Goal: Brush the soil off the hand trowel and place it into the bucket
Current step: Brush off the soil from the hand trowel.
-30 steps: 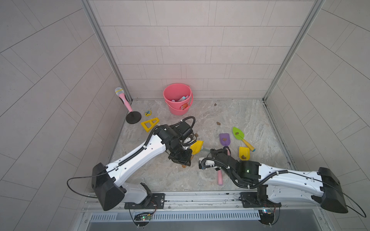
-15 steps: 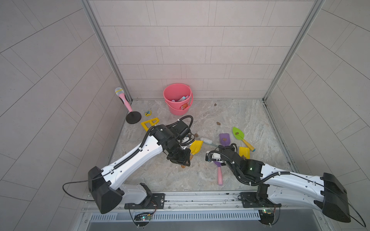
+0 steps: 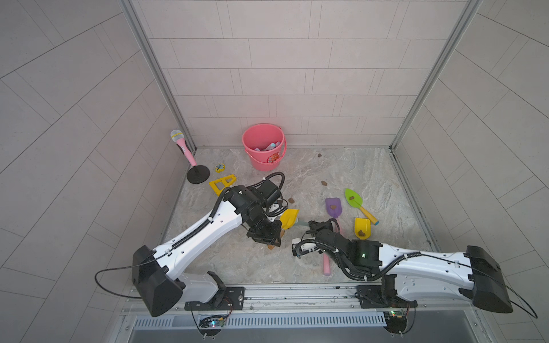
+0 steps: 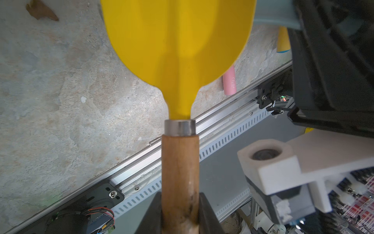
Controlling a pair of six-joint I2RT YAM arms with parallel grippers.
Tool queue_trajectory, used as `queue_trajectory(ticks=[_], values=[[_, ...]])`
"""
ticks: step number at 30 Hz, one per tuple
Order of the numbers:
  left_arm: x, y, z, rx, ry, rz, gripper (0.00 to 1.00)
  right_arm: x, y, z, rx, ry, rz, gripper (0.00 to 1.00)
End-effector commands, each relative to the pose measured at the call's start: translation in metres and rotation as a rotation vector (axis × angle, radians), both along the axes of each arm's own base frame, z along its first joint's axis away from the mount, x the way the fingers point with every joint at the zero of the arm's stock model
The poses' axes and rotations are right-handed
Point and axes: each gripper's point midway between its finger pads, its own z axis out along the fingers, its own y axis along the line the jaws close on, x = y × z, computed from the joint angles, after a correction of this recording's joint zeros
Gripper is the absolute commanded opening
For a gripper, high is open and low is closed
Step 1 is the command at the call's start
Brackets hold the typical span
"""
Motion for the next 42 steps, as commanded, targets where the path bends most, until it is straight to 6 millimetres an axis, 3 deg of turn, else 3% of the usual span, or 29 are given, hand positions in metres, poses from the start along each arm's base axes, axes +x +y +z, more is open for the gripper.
queue_trajectory(ticks=[1,9,13,18,22,27,30,35,42], values=[[-0.006,0.003,-0.002,0.0,0.022,-0.02,0.0,0.017,-0.003,0.021,0.023,-0.058,-0.037,0.0],[-0.003,0.006,-0.001,0.004,-0.016,-0.023,0.0,0.054,-0.047,0.019,0.186,0.028,-0.277,0.0],[0.012,0.024,-0.006,0.109,-0.114,-0.019,0.0,0.055,-0.055,0.023,0.436,0.213,-0.432,0.0],[0.029,0.028,-0.003,0.141,-0.226,-0.032,0.0,0.032,-0.037,0.027,0.833,0.672,-0.513,0.0],[0.041,0.037,-0.004,0.194,-0.308,-0.04,0.0,0.017,-0.025,0.045,1.124,1.026,-0.527,0.0],[0.045,0.037,-0.007,0.204,-0.335,-0.057,0.0,-0.003,-0.002,0.074,1.323,1.37,-0.459,0.0],[0.045,0.032,-0.008,0.189,-0.334,-0.061,0.0,-0.01,0.013,0.08,1.382,1.554,-0.458,0.0],[0.046,0.031,-0.012,0.201,-0.329,-0.067,0.0,-0.01,0.021,0.058,1.32,1.703,-0.622,0.0],[0.047,0.031,-0.012,0.214,-0.343,-0.071,0.0,-0.018,0.053,0.041,1.22,1.943,-0.671,0.0]])
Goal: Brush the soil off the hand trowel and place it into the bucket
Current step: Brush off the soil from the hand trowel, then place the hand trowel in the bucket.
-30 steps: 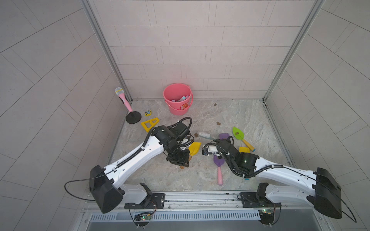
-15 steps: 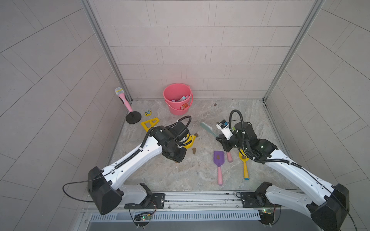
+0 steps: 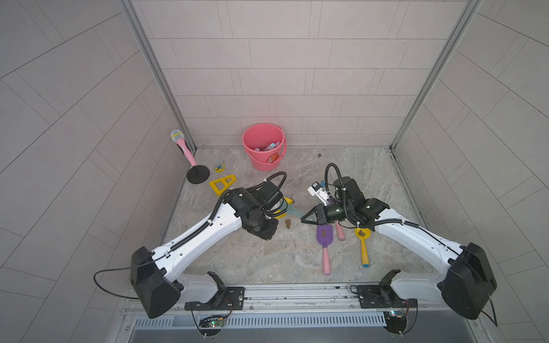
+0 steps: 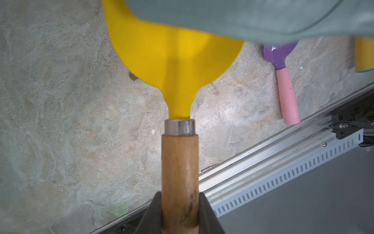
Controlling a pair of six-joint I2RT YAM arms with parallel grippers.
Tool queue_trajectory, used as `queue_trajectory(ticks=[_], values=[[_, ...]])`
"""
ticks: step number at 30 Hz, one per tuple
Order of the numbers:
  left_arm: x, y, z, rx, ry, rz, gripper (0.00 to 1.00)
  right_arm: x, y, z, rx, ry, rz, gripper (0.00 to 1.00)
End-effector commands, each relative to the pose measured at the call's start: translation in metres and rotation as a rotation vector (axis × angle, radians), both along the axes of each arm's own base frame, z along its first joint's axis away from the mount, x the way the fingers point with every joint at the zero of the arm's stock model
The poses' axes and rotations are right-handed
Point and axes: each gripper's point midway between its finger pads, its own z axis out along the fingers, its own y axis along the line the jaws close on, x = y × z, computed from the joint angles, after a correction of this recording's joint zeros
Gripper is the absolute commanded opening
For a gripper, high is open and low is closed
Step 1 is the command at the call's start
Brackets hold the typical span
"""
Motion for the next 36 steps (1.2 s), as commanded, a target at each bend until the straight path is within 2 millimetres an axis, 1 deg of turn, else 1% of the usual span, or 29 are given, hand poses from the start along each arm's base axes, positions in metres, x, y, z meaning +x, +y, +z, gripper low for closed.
queue_trajectory(ticks=[1,6,8,12,14,17,18,20,23,26,28,30,32,35,36], values=[[0.003,-0.001,0.002,0.003,-0.031,-0.021,0.0,-0.011,0.016,0.007,0.046,0.087,0.051,0.0],[0.005,0.0,0.001,0.012,-0.036,-0.008,0.0,0.0,0.01,-0.016,-0.029,0.147,-0.01,0.0],[0.005,0.001,0.001,0.013,-0.037,-0.007,0.0,0.005,0.004,-0.024,-0.049,0.164,-0.042,0.0],[0.007,0.002,0.003,0.016,-0.049,-0.003,0.0,0.018,-0.018,-0.038,-0.085,0.196,-0.127,0.0],[0.007,0.001,0.003,0.014,-0.048,-0.005,0.0,0.026,-0.032,-0.042,-0.095,0.2,-0.174,0.0],[0.007,0.0,0.004,0.012,-0.044,-0.004,0.0,0.04,-0.06,-0.043,-0.12,0.178,-0.268,0.0],[0.008,0.0,0.004,0.012,-0.045,-0.003,0.0,0.046,-0.072,-0.043,-0.138,0.161,-0.309,0.0],[0.009,-0.002,0.007,0.006,-0.049,0.002,0.0,0.054,-0.096,-0.043,-0.2,0.104,-0.389,0.0],[0.014,-0.005,0.015,-0.013,-0.067,0.031,0.0,0.062,-0.131,-0.039,-0.335,-0.041,-0.494,0.0],[0.03,-0.008,0.029,-0.036,-0.114,0.116,0.0,0.065,-0.156,-0.033,-0.415,-0.149,-0.599,0.0],[0.046,-0.016,0.042,-0.091,-0.15,0.173,0.0,0.066,-0.167,-0.03,-0.43,-0.194,-0.666,0.0],[0.065,-0.024,0.057,-0.154,-0.185,0.223,0.0,0.066,-0.17,-0.026,-0.416,-0.222,-0.695,0.0],[0.084,-0.031,0.074,-0.232,-0.176,0.286,0.0,0.064,-0.172,-0.023,-0.402,-0.236,-0.707,0.0],[0.12,-0.041,0.101,-0.367,-0.149,0.393,0.0,0.059,-0.173,-0.023,-0.4,-0.241,-0.71,0.0],[0.135,-0.042,0.108,-0.409,-0.139,0.435,0.0,0.058,-0.173,-0.024,-0.398,-0.24,-0.71,0.0]])
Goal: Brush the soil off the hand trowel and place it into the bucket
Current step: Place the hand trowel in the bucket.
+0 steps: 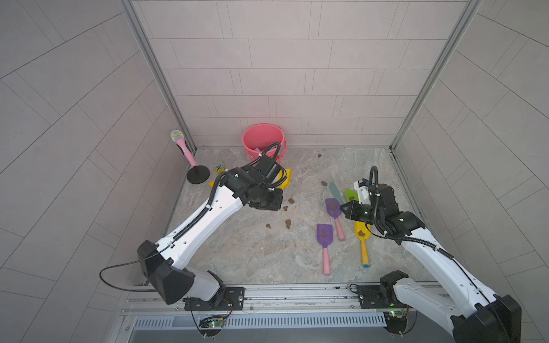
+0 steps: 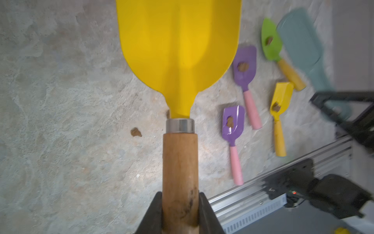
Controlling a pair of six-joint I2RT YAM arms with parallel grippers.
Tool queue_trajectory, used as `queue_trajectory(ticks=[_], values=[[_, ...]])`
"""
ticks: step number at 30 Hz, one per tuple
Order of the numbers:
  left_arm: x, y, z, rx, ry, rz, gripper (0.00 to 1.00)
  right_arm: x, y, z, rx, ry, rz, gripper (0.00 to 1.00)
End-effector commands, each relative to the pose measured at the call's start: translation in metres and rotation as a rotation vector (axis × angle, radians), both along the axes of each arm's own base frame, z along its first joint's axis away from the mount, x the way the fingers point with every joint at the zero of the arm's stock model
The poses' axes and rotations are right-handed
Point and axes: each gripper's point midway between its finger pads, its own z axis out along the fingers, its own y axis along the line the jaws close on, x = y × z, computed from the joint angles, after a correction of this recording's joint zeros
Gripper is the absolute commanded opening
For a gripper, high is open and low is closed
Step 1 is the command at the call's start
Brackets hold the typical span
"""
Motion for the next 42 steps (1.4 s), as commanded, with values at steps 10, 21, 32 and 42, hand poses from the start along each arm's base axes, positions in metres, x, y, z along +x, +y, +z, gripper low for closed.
queue_trajectory(ticks=[10,21,32,42], values=[[0.179,-0.018,0.083,-0.604,0.119,0.465,0.0,-0.012,-0.009,0.005,0.004,-0.058,-0.034,0.0],[0.293,-0.027,0.063,-0.967,0.279,0.659,0.0,-0.019,-0.014,0.01,-0.012,-0.098,-0.034,0.0],[0.34,-0.017,0.011,-1.033,0.358,0.829,0.02,-0.029,-0.02,0.013,-0.042,-0.123,-0.023,0.0],[0.353,-0.01,0.008,-1.067,0.344,0.882,0.37,-0.034,-0.025,0.021,-0.058,-0.157,-0.027,0.0]])
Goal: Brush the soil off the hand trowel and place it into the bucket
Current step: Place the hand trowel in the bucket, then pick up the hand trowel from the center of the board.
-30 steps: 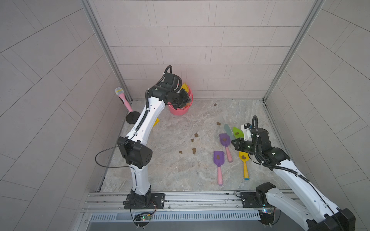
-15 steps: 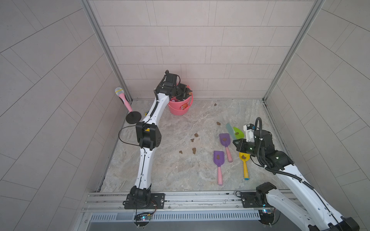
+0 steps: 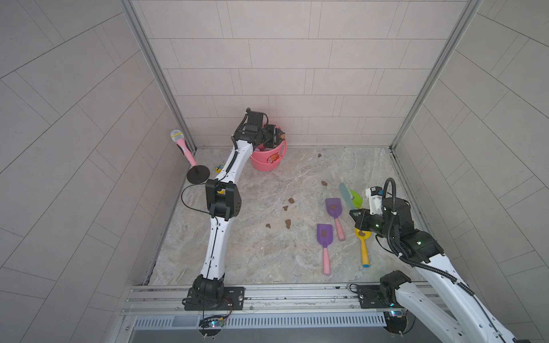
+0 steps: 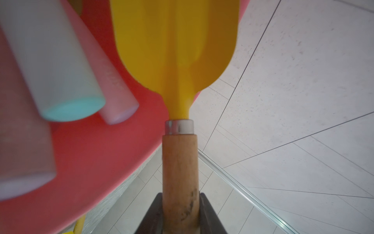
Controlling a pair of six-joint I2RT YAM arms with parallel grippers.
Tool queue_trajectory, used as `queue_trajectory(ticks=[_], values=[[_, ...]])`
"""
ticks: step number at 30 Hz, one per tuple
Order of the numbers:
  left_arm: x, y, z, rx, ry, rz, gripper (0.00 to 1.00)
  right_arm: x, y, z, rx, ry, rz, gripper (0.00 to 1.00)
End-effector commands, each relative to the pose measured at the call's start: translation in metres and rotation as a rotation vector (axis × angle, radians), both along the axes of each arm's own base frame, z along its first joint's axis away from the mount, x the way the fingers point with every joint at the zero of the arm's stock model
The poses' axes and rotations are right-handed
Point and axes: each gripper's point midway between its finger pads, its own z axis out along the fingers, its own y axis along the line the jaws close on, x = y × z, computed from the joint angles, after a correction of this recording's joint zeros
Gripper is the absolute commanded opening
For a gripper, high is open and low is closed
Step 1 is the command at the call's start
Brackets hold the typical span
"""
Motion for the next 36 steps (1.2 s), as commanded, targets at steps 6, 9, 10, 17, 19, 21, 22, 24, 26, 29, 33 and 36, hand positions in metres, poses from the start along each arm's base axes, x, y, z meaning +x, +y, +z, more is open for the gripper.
queue_trajectory(ticks=[6,9,10,17,19,21,22,24,26,29,33,36], values=[[0.0,0.01,0.042,-0.003,-0.101,0.008,0.43,-0.001,-0.002,0.01,-0.009,-0.016,-0.004,0.0],[-0.018,0.017,0.06,0.093,-0.15,-0.025,0.43,-0.001,-0.001,0.014,-0.004,-0.018,-0.003,0.0],[-0.026,0.019,0.068,0.125,-0.178,-0.047,0.43,-0.002,-0.001,0.015,-0.001,-0.017,-0.002,0.0],[-0.115,0.013,0.102,0.432,-0.368,-0.274,0.3,-0.002,0.002,0.019,0.05,-0.005,-0.016,0.0],[-0.148,0.007,0.103,0.517,-0.414,-0.344,0.28,-0.002,0.003,0.019,0.063,0.002,-0.021,0.0],[-0.184,-0.002,0.1,0.61,-0.471,-0.425,0.26,-0.003,0.003,0.019,0.076,0.007,-0.024,0.0],[-0.2,-0.007,0.1,0.65,-0.497,-0.461,0.25,-0.004,0.004,0.019,0.083,0.009,-0.025,0.0],[-0.238,-0.017,0.09,0.749,-0.534,-0.553,0.24,-0.006,0.004,0.019,0.099,0.012,-0.031,0.0],[-0.273,-0.027,0.082,0.819,-0.561,-0.624,0.24,-0.011,0.004,0.018,0.121,0.02,-0.033,0.0],[-0.323,-0.049,0.063,0.866,-0.599,-0.706,0.24,-0.019,0.005,0.015,0.149,0.033,-0.033,0.0],[-0.381,-0.078,0.026,0.924,-0.607,-0.815,0.29,-0.032,0.001,0.007,0.173,0.048,-0.055,0.0],[-0.416,-0.096,-0.002,0.986,-0.609,-0.879,0.35,-0.042,-0.001,0.006,0.205,0.053,-0.068,0.0]])
